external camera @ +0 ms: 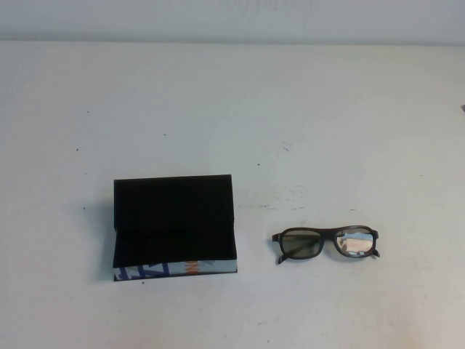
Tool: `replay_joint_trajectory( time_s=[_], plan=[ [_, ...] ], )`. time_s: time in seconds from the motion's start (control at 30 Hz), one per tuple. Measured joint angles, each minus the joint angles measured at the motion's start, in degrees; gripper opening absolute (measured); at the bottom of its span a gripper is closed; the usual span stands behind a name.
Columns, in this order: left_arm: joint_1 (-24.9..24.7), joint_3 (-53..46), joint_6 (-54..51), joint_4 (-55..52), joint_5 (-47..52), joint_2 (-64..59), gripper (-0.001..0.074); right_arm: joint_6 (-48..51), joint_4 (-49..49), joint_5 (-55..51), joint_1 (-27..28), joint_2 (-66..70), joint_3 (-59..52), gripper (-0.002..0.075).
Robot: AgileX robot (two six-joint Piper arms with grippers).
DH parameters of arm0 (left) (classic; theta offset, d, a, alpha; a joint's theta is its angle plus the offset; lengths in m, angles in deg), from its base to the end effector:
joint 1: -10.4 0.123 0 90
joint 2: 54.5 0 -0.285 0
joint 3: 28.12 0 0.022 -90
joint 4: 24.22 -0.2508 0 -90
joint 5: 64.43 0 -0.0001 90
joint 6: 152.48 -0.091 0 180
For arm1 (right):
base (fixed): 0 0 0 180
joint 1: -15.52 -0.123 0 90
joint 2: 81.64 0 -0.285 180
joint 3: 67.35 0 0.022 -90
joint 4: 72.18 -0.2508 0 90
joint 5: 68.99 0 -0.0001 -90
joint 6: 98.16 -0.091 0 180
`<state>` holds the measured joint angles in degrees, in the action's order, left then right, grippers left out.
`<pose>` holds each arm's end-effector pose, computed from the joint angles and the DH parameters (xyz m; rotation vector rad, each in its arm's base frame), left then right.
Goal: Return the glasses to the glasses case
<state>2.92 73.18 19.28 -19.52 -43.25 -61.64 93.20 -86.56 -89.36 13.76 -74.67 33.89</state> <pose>0.0519 -0.0095 0.1719 0.2048 1.8559 -0.0713 0.0526 0.0095 0.1739 -0.0543 1.8416 0.1275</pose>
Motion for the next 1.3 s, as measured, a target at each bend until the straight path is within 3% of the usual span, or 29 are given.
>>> replay_joint_trajectory(
  time_s=[0.8, 1.13, 1.3],
  plan=[
    [0.0, 0.0, 0.0, 0.0, 0.0, 0.0, -0.0001, 0.0, -0.87, 0.0, 0.0, 0.0, 0.0, -0.0014],
    [0.0, 0.0, 0.0, 0.0, 0.0, 0.0, -0.0001, 0.0, -19.52, 4.73, 0.0, 0.0, 0.0, -0.0015],
    [0.0, 0.0, 0.0, 0.0, 0.0, 0.0, -0.0001, 0.0, -34.34, 10.59, 0.0, 0.0, 0.0, -0.0015]
  ],
)
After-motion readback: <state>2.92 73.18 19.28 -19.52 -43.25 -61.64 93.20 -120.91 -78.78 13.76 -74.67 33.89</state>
